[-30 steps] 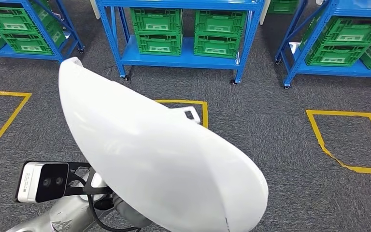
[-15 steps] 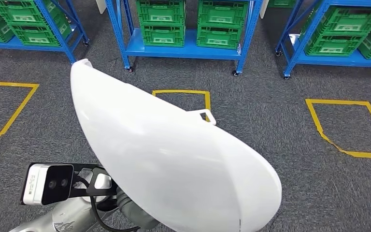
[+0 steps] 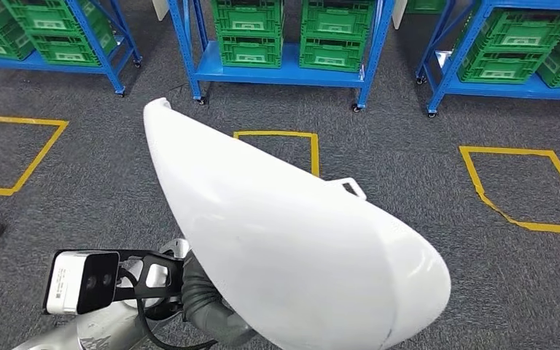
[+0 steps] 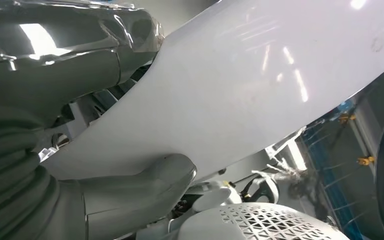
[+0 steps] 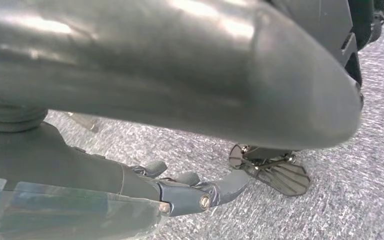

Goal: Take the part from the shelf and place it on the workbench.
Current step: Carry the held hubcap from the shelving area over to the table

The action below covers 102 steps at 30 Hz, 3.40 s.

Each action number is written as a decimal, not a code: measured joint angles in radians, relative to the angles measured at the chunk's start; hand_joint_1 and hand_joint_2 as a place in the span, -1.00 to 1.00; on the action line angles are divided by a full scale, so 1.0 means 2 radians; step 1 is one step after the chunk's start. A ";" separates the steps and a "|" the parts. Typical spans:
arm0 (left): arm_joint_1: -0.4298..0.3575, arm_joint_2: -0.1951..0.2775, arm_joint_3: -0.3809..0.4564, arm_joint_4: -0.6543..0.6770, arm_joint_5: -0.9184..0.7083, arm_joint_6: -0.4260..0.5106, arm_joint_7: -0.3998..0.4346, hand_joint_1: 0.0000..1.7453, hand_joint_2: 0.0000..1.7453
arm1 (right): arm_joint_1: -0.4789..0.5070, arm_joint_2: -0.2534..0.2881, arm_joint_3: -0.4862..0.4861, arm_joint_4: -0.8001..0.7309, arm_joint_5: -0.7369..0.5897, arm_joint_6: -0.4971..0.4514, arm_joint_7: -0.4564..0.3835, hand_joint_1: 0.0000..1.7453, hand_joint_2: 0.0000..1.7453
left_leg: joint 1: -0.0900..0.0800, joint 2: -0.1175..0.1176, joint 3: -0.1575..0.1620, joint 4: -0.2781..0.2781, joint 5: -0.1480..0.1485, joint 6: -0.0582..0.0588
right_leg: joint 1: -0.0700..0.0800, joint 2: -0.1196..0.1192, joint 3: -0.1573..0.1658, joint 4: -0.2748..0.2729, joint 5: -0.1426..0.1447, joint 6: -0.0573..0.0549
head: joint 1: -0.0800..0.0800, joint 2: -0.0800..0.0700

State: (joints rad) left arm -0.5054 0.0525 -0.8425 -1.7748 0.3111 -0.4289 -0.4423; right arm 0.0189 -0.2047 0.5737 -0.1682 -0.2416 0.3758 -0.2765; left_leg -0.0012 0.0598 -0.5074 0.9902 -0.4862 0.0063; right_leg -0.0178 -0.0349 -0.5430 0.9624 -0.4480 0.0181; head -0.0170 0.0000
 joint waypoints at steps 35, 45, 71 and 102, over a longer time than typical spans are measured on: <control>0.017 0.009 0.006 -0.003 0.017 -0.005 -0.016 1.00 1.00 | -0.011 -0.011 0.050 -0.003 0.065 0.006 0.013 -1.00 -1.00 | -0.004 -0.019 -0.025 -0.013 0.025 0.020 | 0.003 -0.020 -0.006 0.030 -0.028 -0.001 | -0.003 0.000; 0.027 0.005 0.007 0.001 0.016 -0.006 -0.016 1.00 1.00 | -0.009 -0.019 0.067 -0.004 0.069 0.007 0.016 -1.00 -1.00 | -0.001 -0.084 -0.042 0.006 0.026 0.011 | -0.010 0.041 -0.006 0.028 -0.023 0.016 | 0.002 0.000; 0.040 0.010 0.021 -0.012 -0.009 -0.039 -0.026 1.00 1.00 | -0.013 -0.053 -0.009 0.015 -0.039 -0.070 0.098 -1.00 -1.00 | -0.010 -0.059 -0.028 -0.016 0.034 0.029 | -0.003 0.015 -0.060 0.140 -0.068 0.003 | 0.004 0.000; 0.045 0.002 0.009 -0.007 0.034 -0.095 -0.015 1.00 1.00 | -0.017 -0.081 0.045 0.063 -0.020 -0.056 0.080 -1.00 -1.00 | -0.011 -0.054 -0.026 -0.021 0.039 0.033 | -0.008 0.016 -0.066 0.148 -0.065 0.006 | 0.003 0.000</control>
State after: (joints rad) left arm -0.4148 0.0568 -0.8238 -1.7892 0.3794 -0.6185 -0.4729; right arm -0.0143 -0.3667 0.6630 -0.0421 -0.2817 0.2631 -0.1155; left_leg -0.0229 -0.0478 -0.5603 0.9480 -0.4079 0.0730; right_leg -0.0330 -0.0019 -0.6747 1.2575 -0.5787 0.0297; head -0.0101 0.0000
